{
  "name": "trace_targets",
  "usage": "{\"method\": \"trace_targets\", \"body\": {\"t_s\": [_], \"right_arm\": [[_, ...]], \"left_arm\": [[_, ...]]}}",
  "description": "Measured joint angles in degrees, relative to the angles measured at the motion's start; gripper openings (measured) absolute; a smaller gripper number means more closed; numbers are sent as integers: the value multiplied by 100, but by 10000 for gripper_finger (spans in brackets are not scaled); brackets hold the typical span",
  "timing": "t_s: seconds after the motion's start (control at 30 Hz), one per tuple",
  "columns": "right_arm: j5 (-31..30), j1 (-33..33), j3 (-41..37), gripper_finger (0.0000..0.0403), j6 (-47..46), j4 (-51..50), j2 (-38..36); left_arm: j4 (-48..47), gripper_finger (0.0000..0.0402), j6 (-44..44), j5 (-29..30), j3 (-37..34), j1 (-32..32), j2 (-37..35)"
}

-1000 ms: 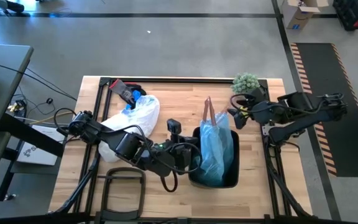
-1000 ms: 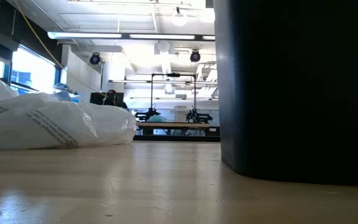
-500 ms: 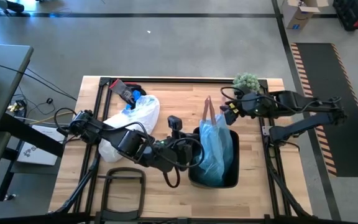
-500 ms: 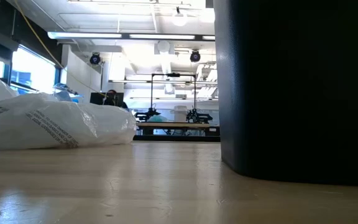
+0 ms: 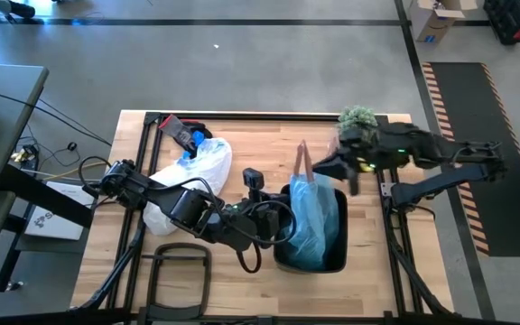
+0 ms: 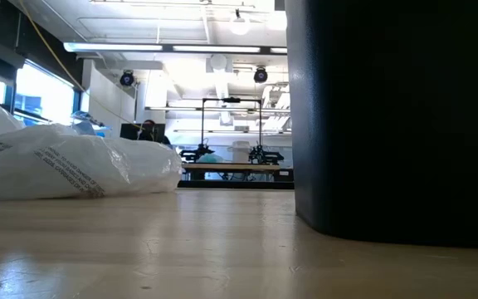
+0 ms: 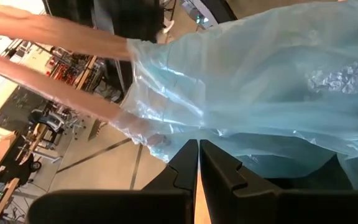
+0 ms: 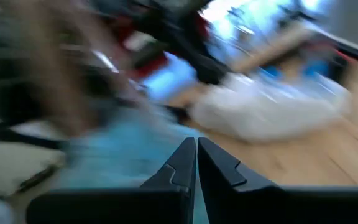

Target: Place trash/remove bag and relplace

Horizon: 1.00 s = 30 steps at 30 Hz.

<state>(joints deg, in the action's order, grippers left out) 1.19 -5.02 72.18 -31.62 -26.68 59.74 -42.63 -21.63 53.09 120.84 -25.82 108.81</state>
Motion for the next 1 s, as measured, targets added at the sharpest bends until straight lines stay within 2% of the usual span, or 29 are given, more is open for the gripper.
{"method": "trace_targets", "body": {"t_s": [0.07, 0.17, 0.27, 0.37, 0.5, 0.67, 0.83, 1.0], "right_arm": [[44, -188, 2, 2, 225, 180, -170], [-412, -457, 7, 1, 221, 34, -442], [-715, -535, 9, 6, -79, -516, -630], [-784, -424, 9, 32, -141, -1255, -671], [-830, -144, 8, 99, -225, -2051, -602], [-1245, 351, 7, 206, -589, -3068, -552], [-952, 777, 7, 308, -563, -2934, -542], [-799, 1128, 7, 362, -559, -2842, -448]], "left_arm": [[-2, 0, 2, 4, 0, 0, 0], [-2, 0, 2, 1, 0, 0, 0], [-2, 0, 8, 1, 0, 0, 0], [-2, 0, 14, -1, 0, 11, 2], [-2, 0, 50, -129, 0, 52, 2], [-2, 0, 58, -330, 0, 114, 2], [-4, 0, 59, -357, -2, 118, 2], [-7, 0, 74, -370, -2, 116, 4]]}}
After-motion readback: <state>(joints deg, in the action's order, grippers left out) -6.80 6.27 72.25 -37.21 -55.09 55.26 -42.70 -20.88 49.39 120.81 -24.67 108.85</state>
